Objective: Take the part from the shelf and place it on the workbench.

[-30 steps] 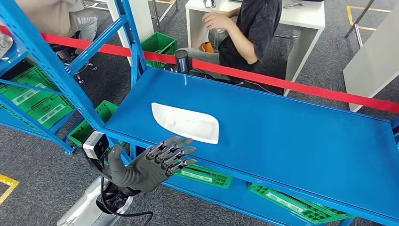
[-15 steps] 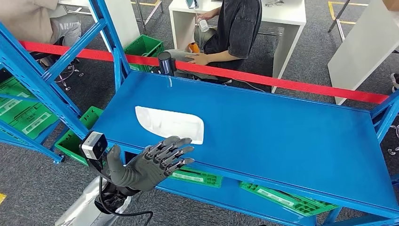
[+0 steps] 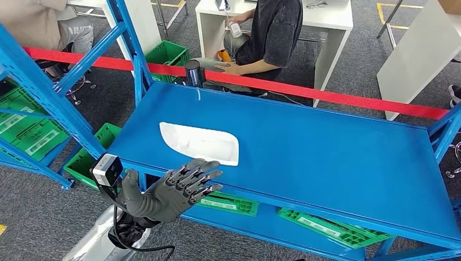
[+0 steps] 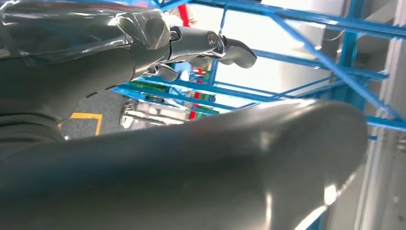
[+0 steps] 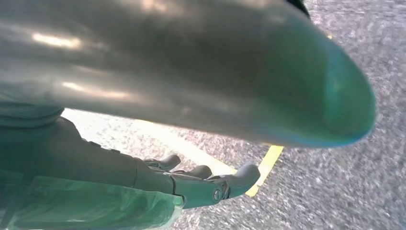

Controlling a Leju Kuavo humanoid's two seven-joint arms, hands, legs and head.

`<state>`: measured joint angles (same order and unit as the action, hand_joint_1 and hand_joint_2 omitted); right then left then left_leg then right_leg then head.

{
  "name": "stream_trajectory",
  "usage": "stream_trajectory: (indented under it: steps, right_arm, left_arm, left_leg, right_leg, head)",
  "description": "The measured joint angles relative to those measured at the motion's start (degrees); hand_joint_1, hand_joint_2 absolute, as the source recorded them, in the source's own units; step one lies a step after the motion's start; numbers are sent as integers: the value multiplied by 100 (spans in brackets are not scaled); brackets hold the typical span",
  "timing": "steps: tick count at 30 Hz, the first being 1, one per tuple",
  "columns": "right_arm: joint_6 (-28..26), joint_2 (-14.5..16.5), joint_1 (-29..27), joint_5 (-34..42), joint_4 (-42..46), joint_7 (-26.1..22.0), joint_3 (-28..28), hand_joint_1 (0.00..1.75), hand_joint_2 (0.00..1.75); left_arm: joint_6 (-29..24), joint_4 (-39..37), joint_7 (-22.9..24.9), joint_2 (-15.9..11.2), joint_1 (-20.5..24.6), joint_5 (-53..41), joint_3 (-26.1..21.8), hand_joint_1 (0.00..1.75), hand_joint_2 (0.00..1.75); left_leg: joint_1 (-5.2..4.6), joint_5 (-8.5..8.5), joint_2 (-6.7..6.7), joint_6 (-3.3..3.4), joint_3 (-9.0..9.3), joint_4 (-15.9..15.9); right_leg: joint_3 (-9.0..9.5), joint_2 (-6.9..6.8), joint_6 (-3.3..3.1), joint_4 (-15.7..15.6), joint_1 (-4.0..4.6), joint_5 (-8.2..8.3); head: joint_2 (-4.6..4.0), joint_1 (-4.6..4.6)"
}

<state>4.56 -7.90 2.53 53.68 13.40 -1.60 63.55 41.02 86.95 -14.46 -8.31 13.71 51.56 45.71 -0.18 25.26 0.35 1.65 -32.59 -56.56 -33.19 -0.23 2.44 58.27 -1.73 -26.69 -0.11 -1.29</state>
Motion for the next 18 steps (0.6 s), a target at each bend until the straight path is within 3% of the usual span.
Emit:
stream_trajectory:
  steps: [2,4,5,8,9,10,11,14,15,18]
  right_arm:
    - [9,10,-12,19,0,-13,1,0,0]
    - [18,30,-28,41,0,-31,1,0,0]
    - [20,37,-34,49,0,-44,1,0,0]
    - [20,42,-72,50,0,-77,1,0,0]
    - [20,42,-94,49,0,-81,2,0,0]
    - [10,41,-116,54,0,-85,2,0,0]
    - [-14,37,-134,69,0,-92,1,0,0]
    - [-168,17,-163,155,1,-136,-13,0,0]
    - [-215,5,-172,174,2,-147,-17,0,0]
    - [-298,-32,-199,170,3,-154,-14,0,0]
  left_arm:
    - [41,-3,-1,-1,3,9,2,0,175]
    - [61,-9,-7,-1,8,7,4,0,175]
    - [61,-11,-19,-1,12,-9,4,0,175]
    - [39,-19,-78,-3,11,-97,7,0,175]
    - [20,-27,-96,-4,6,-131,8,0,175]
    - [-15,-36,-128,-5,1,-196,9,0,175]
    - [-74,-41,-188,-5,-1,-323,8,0,175]
    - [-433,-38,-609,5,3,-1302,-27,0,175]
    - [-594,-32,-778,9,5,-1719,-46,0,175]
    - [-1143,32,-1140,8,6,-2908,-109,0,175]
  left_leg:
    - [7,15,1,-46,-24,-41]
    - [36,90,-3,-89,-72,-128]
    - [48,214,-6,-118,-153,-311]
    - [75,764,-10,-193,-654,-1424]
    - [80,845,-10,-196,-780,-1698]
    - [81,816,-11,-183,-805,-1758]
    - [78,682,-14,-155,-711,-1575]
    - [36,208,-38,11,-101,-403]
    - [11,163,-40,57,9,-182]
    - [-26,139,-31,109,59,-40]
  right_leg:
    - [1,24,-106,-17,15,16]
    - [4,35,-170,-23,3,33]
    - [5,40,-198,-27,-11,41]
    - [-13,46,-233,-27,2,46]
    - [-19,46,-234,-27,13,47]
    - [-19,49,-236,-26,25,49]
    - [-16,56,-239,-26,38,51]
    - [-6,91,-235,-33,71,62]
    - [-14,96,-223,-36,70,70]
    - [-43,92,-162,-51,67,97]
  head:
    - [0,-8]
    - [0,-9]
    - [0,-13]
    - [0,-21]
    - [0,-21]
    - [0,-21]
    - [0,-20]
    - [0,-15]
    - [0,-16]
    - [0,-21]
